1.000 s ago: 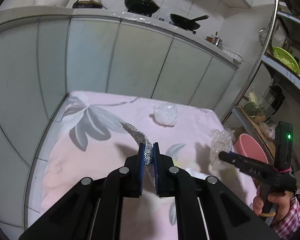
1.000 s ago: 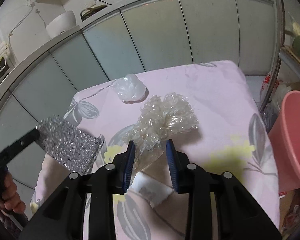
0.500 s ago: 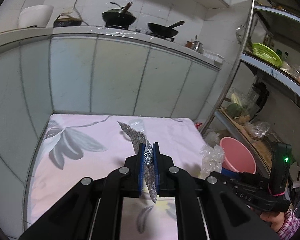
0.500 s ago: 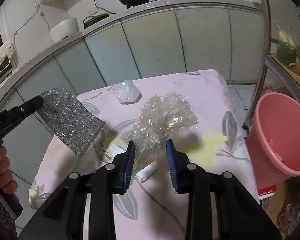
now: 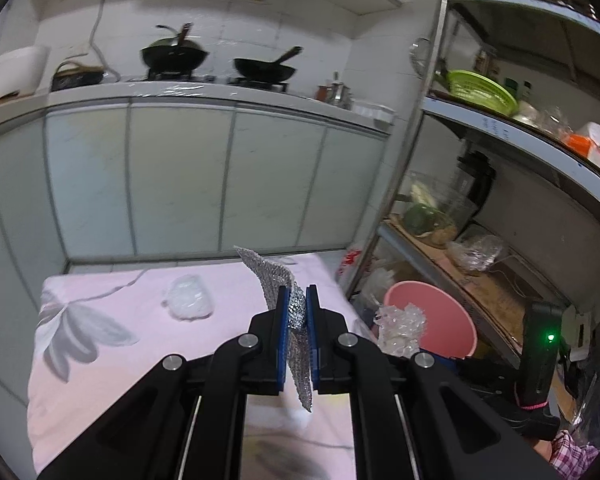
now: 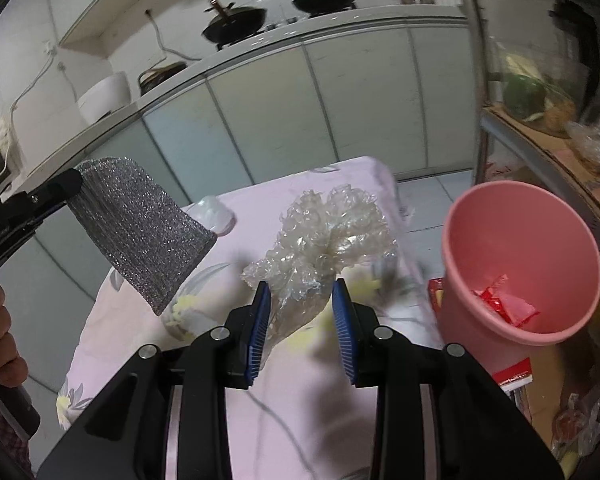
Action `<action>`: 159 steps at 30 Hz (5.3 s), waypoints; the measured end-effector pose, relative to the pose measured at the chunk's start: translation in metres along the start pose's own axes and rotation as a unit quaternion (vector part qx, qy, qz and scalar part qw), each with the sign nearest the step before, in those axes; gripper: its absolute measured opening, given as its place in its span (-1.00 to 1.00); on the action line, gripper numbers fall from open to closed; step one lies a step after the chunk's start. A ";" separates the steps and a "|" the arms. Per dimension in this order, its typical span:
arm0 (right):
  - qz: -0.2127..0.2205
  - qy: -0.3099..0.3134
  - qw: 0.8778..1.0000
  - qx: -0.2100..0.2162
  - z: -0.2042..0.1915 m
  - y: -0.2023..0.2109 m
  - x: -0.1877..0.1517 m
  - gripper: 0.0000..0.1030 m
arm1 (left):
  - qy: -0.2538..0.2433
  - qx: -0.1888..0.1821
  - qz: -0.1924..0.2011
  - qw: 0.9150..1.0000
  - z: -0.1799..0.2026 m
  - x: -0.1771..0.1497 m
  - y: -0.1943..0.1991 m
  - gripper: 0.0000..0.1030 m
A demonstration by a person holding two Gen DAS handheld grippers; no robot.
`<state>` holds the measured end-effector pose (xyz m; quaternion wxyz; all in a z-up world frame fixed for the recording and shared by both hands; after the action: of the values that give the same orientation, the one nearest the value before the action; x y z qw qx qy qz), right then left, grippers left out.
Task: Collect trash
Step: 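Grasp the clear bubble wrap with the right gripper while the left holds the pad, then carry the steel-wool pad and bubble wrap with both grippers over the bucket, then open both grippers to drop the pad and bubble wrap into the bucket, then move both tools back over the bed toward the white foam strip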
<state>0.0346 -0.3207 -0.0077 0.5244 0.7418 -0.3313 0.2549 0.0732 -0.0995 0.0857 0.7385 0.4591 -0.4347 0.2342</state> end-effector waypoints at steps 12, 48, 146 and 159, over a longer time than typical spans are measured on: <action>0.032 -0.061 0.997 -0.045 0.078 0.019 0.012 -0.37 | -0.046 -0.063 -0.016 0.997 0.088 0.014 -0.056 -0.86; -0.019 -0.141 0.979 -0.143 0.214 -0.036 -0.014 -0.37 | -0.096 -0.116 -0.155 0.976 0.196 -0.056 -0.231 -0.84; -0.119 0.142 0.980 0.069 -0.061 -0.053 -0.062 -0.12 | 0.051 0.099 -0.163 0.980 -0.075 -0.125 -0.040 -0.47; -0.169 0.266 0.943 0.106 -0.102 -0.110 -0.051 -0.12 | 0.076 0.113 -0.170 0.976 -0.109 -0.095 -0.061 -0.42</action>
<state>0.0816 -0.1869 -0.0790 0.5472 0.7435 -0.0204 0.3839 0.1165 -0.0274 -0.0465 0.7416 0.5880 -0.2632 0.1868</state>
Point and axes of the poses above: each gripper's, at about its wrist camera, not at the fingertips, and y roughly against the way its jaws point, z to its right, x to its top, the point moved 4 cm from there along -y, roughly the way its jaws point, and after that the axes turned 1 degree about z, right-handed, at the moved point
